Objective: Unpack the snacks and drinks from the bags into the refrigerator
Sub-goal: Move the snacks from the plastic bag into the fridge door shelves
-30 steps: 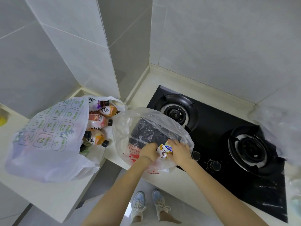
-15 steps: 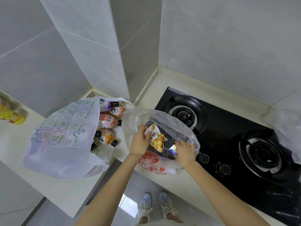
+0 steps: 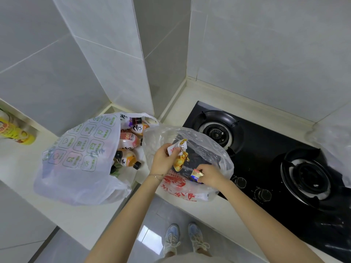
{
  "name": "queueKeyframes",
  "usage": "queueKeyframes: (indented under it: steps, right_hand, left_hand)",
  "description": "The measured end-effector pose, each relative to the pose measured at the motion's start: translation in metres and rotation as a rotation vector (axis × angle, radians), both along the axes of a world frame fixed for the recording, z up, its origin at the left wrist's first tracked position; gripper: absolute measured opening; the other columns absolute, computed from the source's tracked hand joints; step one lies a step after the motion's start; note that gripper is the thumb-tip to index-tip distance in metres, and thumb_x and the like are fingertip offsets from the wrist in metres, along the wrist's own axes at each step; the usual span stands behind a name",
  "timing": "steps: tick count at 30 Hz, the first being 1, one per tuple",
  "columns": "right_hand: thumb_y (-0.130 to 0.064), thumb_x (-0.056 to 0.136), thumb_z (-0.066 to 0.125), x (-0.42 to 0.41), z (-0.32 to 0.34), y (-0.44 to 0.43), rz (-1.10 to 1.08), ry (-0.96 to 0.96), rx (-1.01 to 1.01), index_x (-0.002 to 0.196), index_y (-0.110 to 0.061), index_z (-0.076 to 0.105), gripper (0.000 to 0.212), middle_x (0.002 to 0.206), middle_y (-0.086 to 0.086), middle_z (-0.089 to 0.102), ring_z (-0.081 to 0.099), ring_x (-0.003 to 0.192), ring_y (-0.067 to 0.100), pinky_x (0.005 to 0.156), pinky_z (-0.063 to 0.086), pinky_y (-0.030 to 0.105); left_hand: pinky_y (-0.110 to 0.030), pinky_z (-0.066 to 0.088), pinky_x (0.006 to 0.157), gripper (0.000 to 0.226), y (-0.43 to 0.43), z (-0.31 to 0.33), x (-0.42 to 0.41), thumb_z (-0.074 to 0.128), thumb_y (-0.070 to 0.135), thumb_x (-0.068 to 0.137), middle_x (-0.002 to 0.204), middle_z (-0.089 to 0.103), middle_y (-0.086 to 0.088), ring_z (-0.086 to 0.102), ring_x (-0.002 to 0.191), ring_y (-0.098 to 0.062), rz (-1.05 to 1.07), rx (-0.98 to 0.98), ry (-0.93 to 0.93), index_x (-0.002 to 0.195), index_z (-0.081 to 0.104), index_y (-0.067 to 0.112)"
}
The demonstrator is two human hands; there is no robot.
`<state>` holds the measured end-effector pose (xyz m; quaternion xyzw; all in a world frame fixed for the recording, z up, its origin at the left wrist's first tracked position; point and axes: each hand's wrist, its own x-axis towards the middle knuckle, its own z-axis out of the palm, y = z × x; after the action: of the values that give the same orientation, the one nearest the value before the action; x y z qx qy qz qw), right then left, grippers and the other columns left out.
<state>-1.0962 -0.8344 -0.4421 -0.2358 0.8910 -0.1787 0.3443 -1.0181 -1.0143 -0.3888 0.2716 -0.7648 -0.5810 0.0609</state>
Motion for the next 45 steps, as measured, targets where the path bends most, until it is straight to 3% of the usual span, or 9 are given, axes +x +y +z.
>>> queueKeyframes:
  steps: [3, 7, 13, 17, 23, 32, 36, 40, 45]
  right_hand:
    - [-0.008, 0.082, 0.066, 0.006, -0.002, -0.004, 0.104, -0.094, 0.057, 0.122, -0.017, 0.062, 0.042, 0.118, 0.000, 0.065, 0.061, 0.106, 0.020, 0.089, 0.050, 0.031]
    - [-0.009, 0.080, 0.065, 0.012, -0.007, -0.009, 0.199, -0.080, 0.144, 0.131, -0.026, 0.056, 0.054, 0.124, -0.001, 0.062, 0.060, 0.107, 0.021, 0.086, 0.053, 0.033]
    - [-0.025, 0.087, 0.059, 0.021, -0.009, -0.013, 0.245, 0.098, 0.148, 0.117, -0.025, 0.059, 0.030, 0.113, 0.001, 0.058, 0.060, 0.103, 0.024, 0.074, 0.048, 0.031]
    - [-0.031, 0.088, 0.061, 0.027, -0.011, -0.013, 0.240, 0.143, 0.146, 0.123, -0.025, 0.053, 0.036, 0.117, 0.001, 0.053, 0.059, 0.106, 0.024, 0.070, 0.041, 0.028]
    - [-0.033, 0.089, 0.061, 0.035, -0.017, -0.016, 0.234, 0.221, 0.193, 0.136, -0.029, 0.042, 0.050, 0.128, 0.001, 0.050, 0.049, 0.122, 0.023, 0.100, 0.037, 0.037]
    - [-0.028, 0.087, 0.066, 0.020, -0.018, -0.014, 0.019, 0.250, 0.184, 0.128, -0.023, 0.044, 0.047, 0.131, 0.004, 0.049, 0.051, 0.121, 0.027, 0.099, 0.042, 0.038]
    - [-0.021, 0.084, 0.070, 0.017, -0.011, -0.017, -0.191, 0.097, -0.051, 0.118, -0.019, 0.048, 0.040, 0.121, 0.003, 0.056, 0.056, 0.111, 0.026, 0.091, 0.049, 0.039]
    - [-0.007, 0.077, 0.076, 0.014, 0.010, -0.023, -0.384, -0.104, -0.337, 0.107, -0.018, 0.055, 0.038, 0.101, 0.002, 0.063, 0.061, 0.095, 0.020, 0.077, 0.048, 0.029]
    - [-0.007, 0.084, 0.071, 0.016, 0.039, -0.039, -0.452, -0.161, -0.508, 0.102, -0.017, 0.060, 0.024, 0.089, -0.006, 0.063, 0.060, 0.080, 0.009, 0.065, 0.044, 0.017]
  left_hand:
    - [-0.020, 0.049, 0.067, 0.023, -0.002, -0.003, 0.007, 0.057, 0.032, 0.095, 0.079, 0.064, 0.001, 0.060, 0.072, -0.010, -0.035, -0.026, -0.013, 0.091, 0.061, 0.009]
    - [-0.010, 0.046, 0.061, 0.019, -0.003, -0.003, 0.017, 0.057, 0.030, 0.096, 0.077, 0.063, 0.005, 0.059, 0.071, -0.007, -0.052, -0.014, -0.027, 0.088, 0.060, 0.013]
    - [-0.011, 0.049, 0.065, 0.016, -0.004, -0.002, 0.024, 0.057, 0.029, 0.096, 0.082, 0.067, 0.006, 0.064, 0.076, -0.005, -0.066, 0.041, -0.011, 0.093, 0.062, 0.014]
    - [-0.015, 0.051, 0.066, 0.018, -0.004, -0.002, 0.027, 0.058, 0.029, 0.095, 0.083, 0.068, 0.003, 0.066, 0.078, -0.008, -0.077, 0.060, -0.007, 0.095, 0.063, 0.011]
    - [-0.013, 0.050, 0.066, 0.017, -0.004, 0.001, 0.031, 0.058, 0.027, 0.096, 0.083, 0.067, 0.003, 0.064, 0.077, -0.006, -0.082, 0.054, -0.009, 0.096, 0.063, 0.011]
    - [-0.009, 0.047, 0.062, 0.021, -0.010, 0.014, 0.034, 0.055, 0.030, 0.097, 0.083, 0.066, 0.008, 0.064, 0.075, -0.002, -0.041, 0.040, -0.010, 0.099, 0.063, 0.011]
    - [-0.011, 0.049, 0.064, 0.018, -0.012, 0.010, 0.038, 0.055, 0.029, 0.097, 0.082, 0.067, 0.005, 0.065, 0.077, -0.008, -0.016, 0.062, -0.016, 0.093, 0.062, 0.013]
    - [-0.034, 0.059, 0.076, 0.018, -0.010, 0.012, 0.038, 0.054, 0.030, 0.098, 0.089, 0.071, -0.006, 0.069, 0.086, -0.023, 0.041, 0.169, 0.017, 0.090, 0.062, 0.016]
    - [-0.029, 0.059, 0.059, 0.015, -0.009, 0.028, 0.035, 0.052, 0.030, 0.098, 0.094, 0.071, -0.006, 0.071, 0.081, -0.019, 0.181, 0.376, 0.018, 0.106, 0.059, 0.019]
